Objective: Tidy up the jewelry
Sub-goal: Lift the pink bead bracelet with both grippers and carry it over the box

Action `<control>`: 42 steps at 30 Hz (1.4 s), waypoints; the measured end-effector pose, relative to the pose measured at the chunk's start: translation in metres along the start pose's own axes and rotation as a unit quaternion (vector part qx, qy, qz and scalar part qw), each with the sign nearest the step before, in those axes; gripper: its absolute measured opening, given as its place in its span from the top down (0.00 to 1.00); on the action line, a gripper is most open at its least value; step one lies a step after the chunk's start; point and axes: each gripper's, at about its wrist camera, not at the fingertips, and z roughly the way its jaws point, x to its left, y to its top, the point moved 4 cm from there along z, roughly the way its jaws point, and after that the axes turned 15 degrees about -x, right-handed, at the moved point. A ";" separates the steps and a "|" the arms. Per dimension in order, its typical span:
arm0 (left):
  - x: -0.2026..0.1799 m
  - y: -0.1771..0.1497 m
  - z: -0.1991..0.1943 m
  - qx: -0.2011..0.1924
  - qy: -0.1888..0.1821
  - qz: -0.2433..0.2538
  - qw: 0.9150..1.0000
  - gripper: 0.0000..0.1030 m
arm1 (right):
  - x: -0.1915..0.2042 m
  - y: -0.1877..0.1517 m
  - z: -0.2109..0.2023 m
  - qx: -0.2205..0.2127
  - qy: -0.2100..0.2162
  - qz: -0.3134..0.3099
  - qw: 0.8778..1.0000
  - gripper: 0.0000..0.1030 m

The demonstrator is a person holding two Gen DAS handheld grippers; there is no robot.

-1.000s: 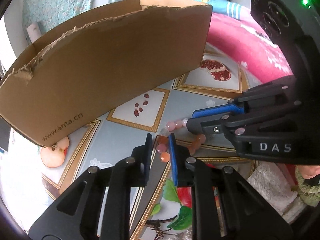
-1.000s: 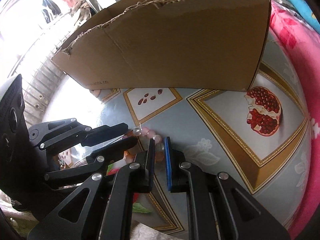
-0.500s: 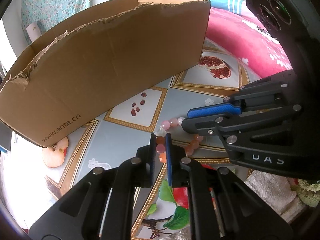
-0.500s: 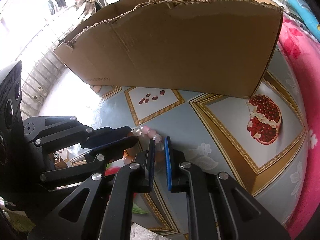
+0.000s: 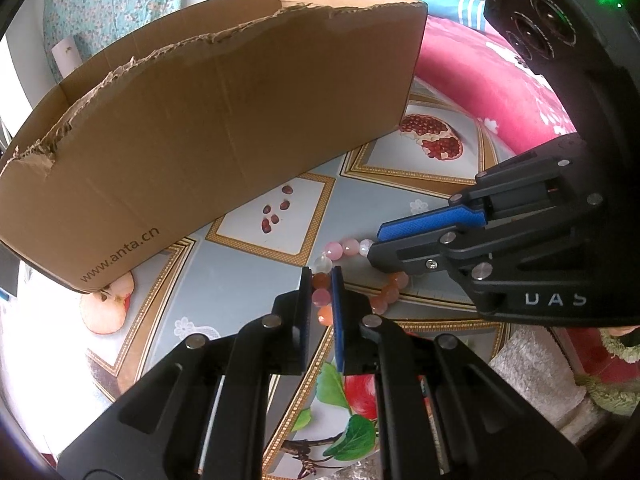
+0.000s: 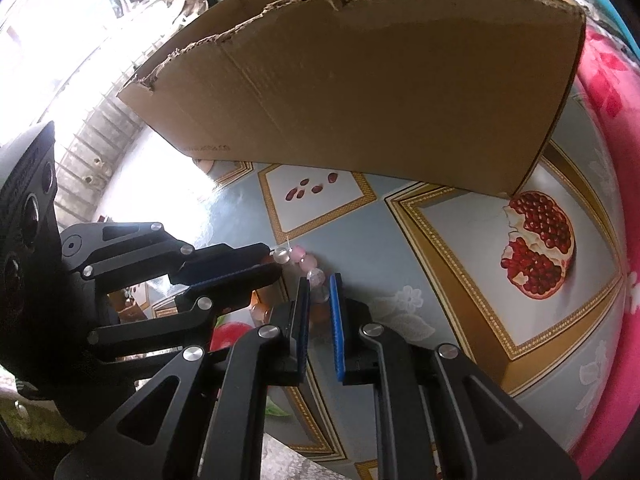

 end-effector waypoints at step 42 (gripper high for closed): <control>0.122 0.158 -0.038 -0.050 -0.114 -0.059 0.991 0.92 | 0.016 0.187 -0.027 -0.010 0.116 -0.006 0.993 0.90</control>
